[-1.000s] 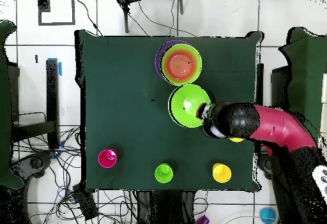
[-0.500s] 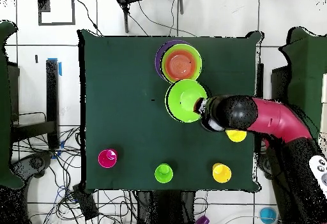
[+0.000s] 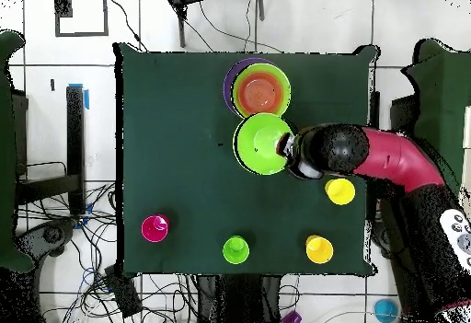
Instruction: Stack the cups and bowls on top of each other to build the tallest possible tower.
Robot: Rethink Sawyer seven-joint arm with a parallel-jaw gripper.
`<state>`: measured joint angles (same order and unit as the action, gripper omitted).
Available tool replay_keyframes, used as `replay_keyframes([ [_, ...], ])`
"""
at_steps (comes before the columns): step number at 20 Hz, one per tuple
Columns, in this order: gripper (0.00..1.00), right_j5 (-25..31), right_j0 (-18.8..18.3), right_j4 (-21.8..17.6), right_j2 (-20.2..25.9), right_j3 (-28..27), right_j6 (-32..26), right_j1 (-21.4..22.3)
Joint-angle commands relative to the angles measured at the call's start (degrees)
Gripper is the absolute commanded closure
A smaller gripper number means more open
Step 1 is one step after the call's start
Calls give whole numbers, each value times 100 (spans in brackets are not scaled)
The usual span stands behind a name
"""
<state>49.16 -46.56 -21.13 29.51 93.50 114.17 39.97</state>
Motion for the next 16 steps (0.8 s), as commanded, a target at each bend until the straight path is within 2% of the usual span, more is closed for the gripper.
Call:
replay_keyframes([
  [1,100,471,288,-68,289,-562,-817,-422],
  [12,100,381,306,-106,322,-828,-865,-730],
  [16,100,458,313,-56,350,-833,-852,-701],
])
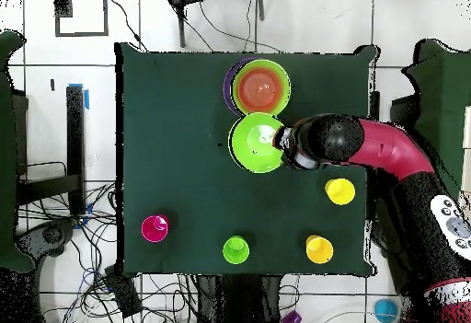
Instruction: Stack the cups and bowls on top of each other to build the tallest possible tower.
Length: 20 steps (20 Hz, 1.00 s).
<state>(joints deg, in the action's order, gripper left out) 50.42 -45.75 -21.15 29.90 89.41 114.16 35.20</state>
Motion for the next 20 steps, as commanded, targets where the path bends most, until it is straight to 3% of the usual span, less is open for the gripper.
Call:
replay_keyframes([
  [1,100,360,221,-38,322,-407,-858,-194],
  [11,100,347,151,51,444,-42,-849,-21],
  [20,100,823,11,190,603,58,-979,340],
])
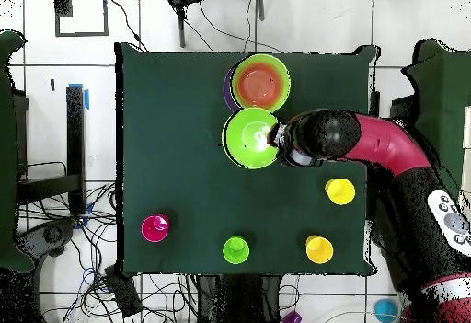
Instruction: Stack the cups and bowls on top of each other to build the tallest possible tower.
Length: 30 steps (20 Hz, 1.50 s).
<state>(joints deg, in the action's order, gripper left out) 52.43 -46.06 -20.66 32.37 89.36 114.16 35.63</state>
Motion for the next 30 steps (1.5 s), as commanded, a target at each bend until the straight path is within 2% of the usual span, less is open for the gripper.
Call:
replay_keyframes([
  [1,100,650,44,139,363,54,-970,313],
  [7,100,801,57,177,393,38,-921,395],
  [16,100,927,104,105,400,-180,-1032,232],
  [21,100,759,100,45,395,-123,-1007,162],
  [26,100,602,98,-31,389,-337,-1078,-150],
  [29,100,626,124,-47,372,-434,-1061,-192],
  [30,100,658,182,-94,339,-641,-1070,-350],
])
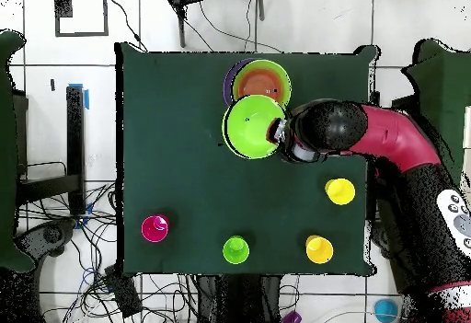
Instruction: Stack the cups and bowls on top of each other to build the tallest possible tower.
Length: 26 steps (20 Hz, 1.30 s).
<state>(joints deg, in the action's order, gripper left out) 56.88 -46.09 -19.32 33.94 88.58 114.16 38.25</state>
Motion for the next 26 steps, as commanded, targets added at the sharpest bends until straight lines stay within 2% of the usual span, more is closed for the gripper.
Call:
replay_keyframes([
  [1,100,208,197,-243,177,-627,-1076,-665],
  [9,100,204,216,-275,177,-921,-1129,-874],
  [15,100,300,181,-205,209,-911,-1122,-776],
  [19,100,471,128,-101,253,-856,-1122,-619],
  [23,100,438,91,-36,294,-579,-1034,-445],
  [26,100,571,21,90,347,-350,-975,-120],
])
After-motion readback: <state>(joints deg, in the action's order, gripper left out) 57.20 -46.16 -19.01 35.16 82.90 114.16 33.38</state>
